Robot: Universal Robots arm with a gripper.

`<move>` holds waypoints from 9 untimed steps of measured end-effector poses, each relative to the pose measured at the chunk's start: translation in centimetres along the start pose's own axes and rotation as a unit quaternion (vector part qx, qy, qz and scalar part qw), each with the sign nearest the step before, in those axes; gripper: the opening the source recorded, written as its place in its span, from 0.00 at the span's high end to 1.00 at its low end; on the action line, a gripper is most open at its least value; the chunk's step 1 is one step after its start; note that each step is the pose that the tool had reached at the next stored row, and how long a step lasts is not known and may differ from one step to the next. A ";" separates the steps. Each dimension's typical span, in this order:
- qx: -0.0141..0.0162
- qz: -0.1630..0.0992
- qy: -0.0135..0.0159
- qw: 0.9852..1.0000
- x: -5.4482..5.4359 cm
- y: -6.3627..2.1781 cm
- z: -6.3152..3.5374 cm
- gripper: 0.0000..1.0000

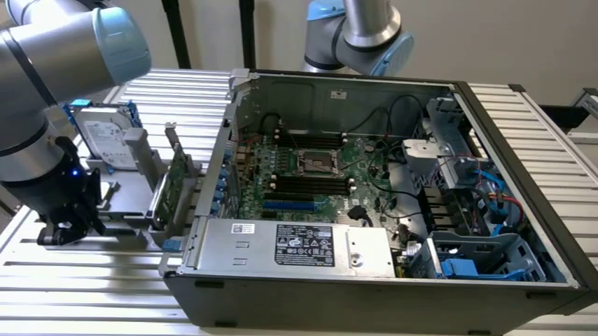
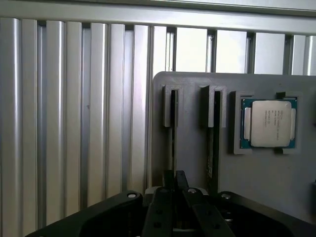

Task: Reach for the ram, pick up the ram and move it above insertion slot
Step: 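Pick up the ram and move it above insertion slot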

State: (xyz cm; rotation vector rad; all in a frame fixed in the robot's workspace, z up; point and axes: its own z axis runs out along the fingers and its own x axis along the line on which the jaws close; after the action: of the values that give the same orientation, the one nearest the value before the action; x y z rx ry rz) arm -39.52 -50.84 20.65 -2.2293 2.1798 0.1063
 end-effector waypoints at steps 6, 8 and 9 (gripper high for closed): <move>0.000 0.000 -0.001 1.000 -0.1 0.04 -1.14 0.86; 0.000 0.000 -0.002 1.000 -0.1 0.06 -1.85 0.86; 0.000 0.000 -0.002 1.000 -0.1 0.07 -2.27 0.86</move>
State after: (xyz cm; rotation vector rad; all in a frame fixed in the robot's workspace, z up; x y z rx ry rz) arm -39.52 -50.84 22.93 -2.2265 2.1789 0.1110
